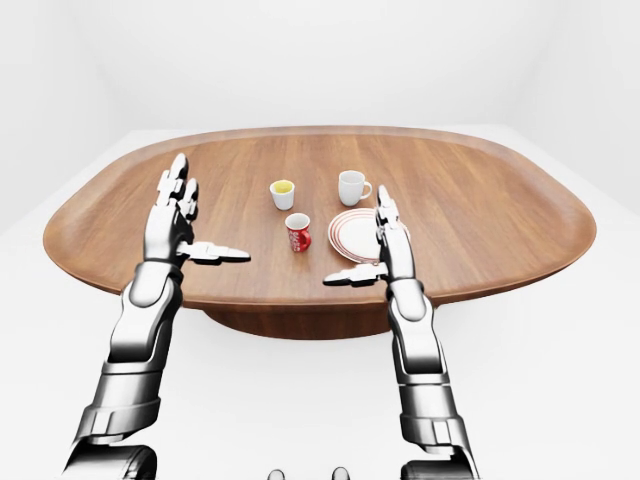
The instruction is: Pick up the red mug and put it on the plate
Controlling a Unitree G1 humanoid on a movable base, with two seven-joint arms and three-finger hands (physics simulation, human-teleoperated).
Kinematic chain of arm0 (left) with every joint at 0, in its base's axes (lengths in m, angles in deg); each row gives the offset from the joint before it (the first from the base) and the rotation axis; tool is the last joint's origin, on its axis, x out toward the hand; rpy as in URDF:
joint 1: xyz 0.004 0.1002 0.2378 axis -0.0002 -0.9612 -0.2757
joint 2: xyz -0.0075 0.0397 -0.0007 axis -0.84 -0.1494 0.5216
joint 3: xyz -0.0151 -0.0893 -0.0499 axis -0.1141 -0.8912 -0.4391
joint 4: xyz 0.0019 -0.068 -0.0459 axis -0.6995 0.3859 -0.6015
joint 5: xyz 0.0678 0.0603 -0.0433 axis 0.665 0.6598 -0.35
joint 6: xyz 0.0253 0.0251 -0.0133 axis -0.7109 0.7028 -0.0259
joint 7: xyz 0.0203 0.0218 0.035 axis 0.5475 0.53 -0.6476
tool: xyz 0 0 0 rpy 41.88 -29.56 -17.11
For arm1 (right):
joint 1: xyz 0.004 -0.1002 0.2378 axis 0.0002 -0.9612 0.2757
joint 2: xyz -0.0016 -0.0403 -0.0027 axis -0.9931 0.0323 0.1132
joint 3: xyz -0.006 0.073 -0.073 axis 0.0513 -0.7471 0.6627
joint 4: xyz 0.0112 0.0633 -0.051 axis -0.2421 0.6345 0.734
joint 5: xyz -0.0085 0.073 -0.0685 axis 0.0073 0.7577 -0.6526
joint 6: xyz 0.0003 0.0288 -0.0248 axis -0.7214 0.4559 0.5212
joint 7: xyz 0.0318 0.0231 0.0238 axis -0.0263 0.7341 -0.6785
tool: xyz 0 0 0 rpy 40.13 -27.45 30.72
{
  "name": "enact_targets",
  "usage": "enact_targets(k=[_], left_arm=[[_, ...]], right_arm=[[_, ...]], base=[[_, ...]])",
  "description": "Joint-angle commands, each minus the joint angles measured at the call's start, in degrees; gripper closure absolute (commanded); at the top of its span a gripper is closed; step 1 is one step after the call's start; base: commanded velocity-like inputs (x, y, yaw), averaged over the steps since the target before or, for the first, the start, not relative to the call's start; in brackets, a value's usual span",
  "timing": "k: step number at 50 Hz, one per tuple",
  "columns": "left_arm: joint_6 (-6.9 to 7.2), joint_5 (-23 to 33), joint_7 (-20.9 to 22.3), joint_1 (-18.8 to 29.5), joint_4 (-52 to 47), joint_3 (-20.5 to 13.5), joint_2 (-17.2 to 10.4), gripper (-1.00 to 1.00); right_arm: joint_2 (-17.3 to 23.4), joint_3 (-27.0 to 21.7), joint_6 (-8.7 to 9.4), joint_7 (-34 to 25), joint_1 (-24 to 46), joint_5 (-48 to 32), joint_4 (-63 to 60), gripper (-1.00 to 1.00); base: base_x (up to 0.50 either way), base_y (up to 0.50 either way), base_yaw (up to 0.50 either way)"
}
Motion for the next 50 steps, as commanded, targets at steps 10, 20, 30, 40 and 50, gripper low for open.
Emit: enact_targets(k=[10,20,30,40,50], left_arm=[[0.00,0.8,-0.9,6.5,4.4,-0.7,-1.9,-1.00],[0.00,0.6,-1.0,6.2,4.1,-1.0,-2.1,-1.00],[0.00,0.8,-1.0,6.1,4.1,-0.8,-2.0,-1.00],[0.00,1.0,-0.9,6.1,3.6,-0.7,-2.0,-1.00],[0.00,1.1,-0.5,5.1,3.0,-0.8,-2.0,-1.00]], right_arm=[[1.5,-0.3,0.00,-1.4,7.0,0.5,1.2,-1.00],[1.7,-0.2,0.00,-1.5,6.6,-0.3,-0.7,-1.00],[1.4,0.2,0.00,-1.9,6.9,-1.0,-0.7,-1.00],[1.3,0.4,0.00,-2.3,7.2,-1.7,-0.4,-1.00],[1.0,0.6,0.00,-2.5,6.7,-2.5,-0.6,-1.00]], base=[[0.00,0.00,0.00],[0.00,0.00,0.00],[0.00,0.00,0.00],[0.00,0.00,0.00],[0.16,0.00,0.00]])
